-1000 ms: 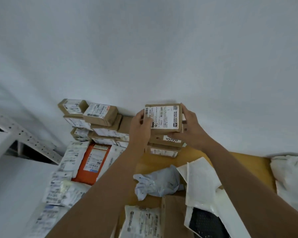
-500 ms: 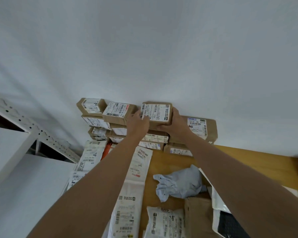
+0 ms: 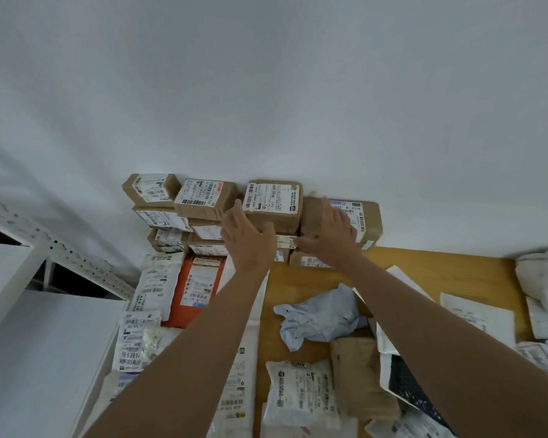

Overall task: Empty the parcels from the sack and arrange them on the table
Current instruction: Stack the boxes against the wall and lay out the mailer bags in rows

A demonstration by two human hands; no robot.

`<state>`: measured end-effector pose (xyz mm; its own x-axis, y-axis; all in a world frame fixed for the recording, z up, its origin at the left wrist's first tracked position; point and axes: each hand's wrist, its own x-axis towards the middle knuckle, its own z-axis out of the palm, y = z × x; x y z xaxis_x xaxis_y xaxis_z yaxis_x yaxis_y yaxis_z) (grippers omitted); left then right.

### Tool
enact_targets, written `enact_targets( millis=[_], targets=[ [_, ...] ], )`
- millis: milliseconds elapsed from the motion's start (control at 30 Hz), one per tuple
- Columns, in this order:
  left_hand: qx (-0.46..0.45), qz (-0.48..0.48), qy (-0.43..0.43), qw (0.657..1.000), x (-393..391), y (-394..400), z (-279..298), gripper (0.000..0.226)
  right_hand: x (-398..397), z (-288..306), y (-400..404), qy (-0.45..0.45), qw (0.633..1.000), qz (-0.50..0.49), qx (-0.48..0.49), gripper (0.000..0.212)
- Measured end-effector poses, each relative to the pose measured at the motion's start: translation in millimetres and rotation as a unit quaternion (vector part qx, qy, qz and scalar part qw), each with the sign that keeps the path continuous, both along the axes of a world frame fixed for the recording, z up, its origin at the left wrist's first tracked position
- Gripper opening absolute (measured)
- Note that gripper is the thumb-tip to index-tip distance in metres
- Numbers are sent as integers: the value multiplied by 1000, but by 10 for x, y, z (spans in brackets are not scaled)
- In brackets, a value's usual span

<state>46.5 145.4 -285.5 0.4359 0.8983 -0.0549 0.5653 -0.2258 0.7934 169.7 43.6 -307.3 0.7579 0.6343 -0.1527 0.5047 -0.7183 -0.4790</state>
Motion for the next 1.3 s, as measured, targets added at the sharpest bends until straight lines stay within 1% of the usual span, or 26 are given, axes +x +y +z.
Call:
enact_targets(
  millis=[100,200,300,367,400,433,500,533,567,600,667,700,733,767,800,833,867,900,933,967,1033,1100,1167,1200,1267,1300],
  targets=[
    [35,21,-37,998,-97,-286,-119,74,-142,-102,-456,-23,997,-55,50,97],
    [80,-14,-68,994,-103,-649,-196,70,-260,-242,-952,-70,989,-112,58,80],
    [59,-106,-65,990,-92,-1040,-355,53,-416,-421,-1465,-68,987,-146,-15,67],
    [3,-204,-23,979,-95,-1348,-507,43,-550,-557,-1863,-57,978,-179,-92,65],
    [-17,-256,25,966,-122,-1484,-594,42,-619,-626,-2026,-40,969,-205,-131,67],
    [-7,-317,85,944,-165,-1649,-719,45,-696,-675,-2200,-11,958,-236,-165,72],
    [39,-433,200,878,-287,-1995,-1018,64,-823,-841,-2531,81,932,-286,-206,83],
    [49,-474,249,843,-352,-2168,-1145,81,-880,-937,-2680,116,928,-284,-211,85],
    [56,-491,285,821,-405,-2321,-1264,96,-928,-1023,-2799,138,934,-258,-205,84],
    [65,-492,311,810,-436,-2436,-1367,100,-962,-1092,-2884,156,945,-223,-182,83],
    [92,-466,329,816,-457,-2581,-1403,90,-987,-1133,-2981,188,960,-170,-118,80],
    [98,-448,334,823,-445,-2653,-1370,92,-975,-1101,-3051,192,965,-151,-91,77],
    [89,-431,336,833,-433,-2698,-1304,100,-973,-1060,-3111,187,970,-135,-69,73],
    [71,-412,333,845,-425,-2741,-1270,104,-973,-1031,-3193,160,978,-126,-50,67],
    [66,-391,319,861,-413,-2794,-1258,97,-969,-1033,-3304,108,985,-128,-40,62],
    [76,-367,297,878,-403,-2838,-1265,85,-965,-1044,-3408,29,988,-144,-42,59],
    [89,-350,280,889,-393,-2891,-1275,77,-953,-1068,-3543,-24,982,-180,-56,60],
    [91,-339,273,896,-374,-2980,-1271,76,-923,-1089,-3720,-42,968,-236,-78,65],
    [79,-335,274,898,-361,-3012,-1265,77,-901,-1085,-3837,-1,950,-286,-121,74],
    [60,-329,281,899,-361,-3022,-1271,79,-886,-1107,-3939,66,930,-322,-164,85],
    [34,-302,297,905,-368,-3083,-1268,85,-821,-1244,-4191,181,900,-348,-192,96],
    [22,-258,306,916,-404,-3077,-1297,91,-794,-1371,-4290,235,905,-309,-171,95],
    [8,-216,324,921,-425,-3073,-1320,100,-767,-1441,-4264,250,928,-246,-128,88],
    [-10,-200,331,922,-438,-3067,-1324,107,-757,-1456,-4231,255,934,-236,-79,79],
    [-73,-168,316,931,-460,-3040,-1327,120,-763,-1445,-4153,245,937,-246,33,51],
    [-103,-152,303,935,-470,-3034,-1340,124,-779,-1420,-4125,237,933,-260,73,40]
  ],
)
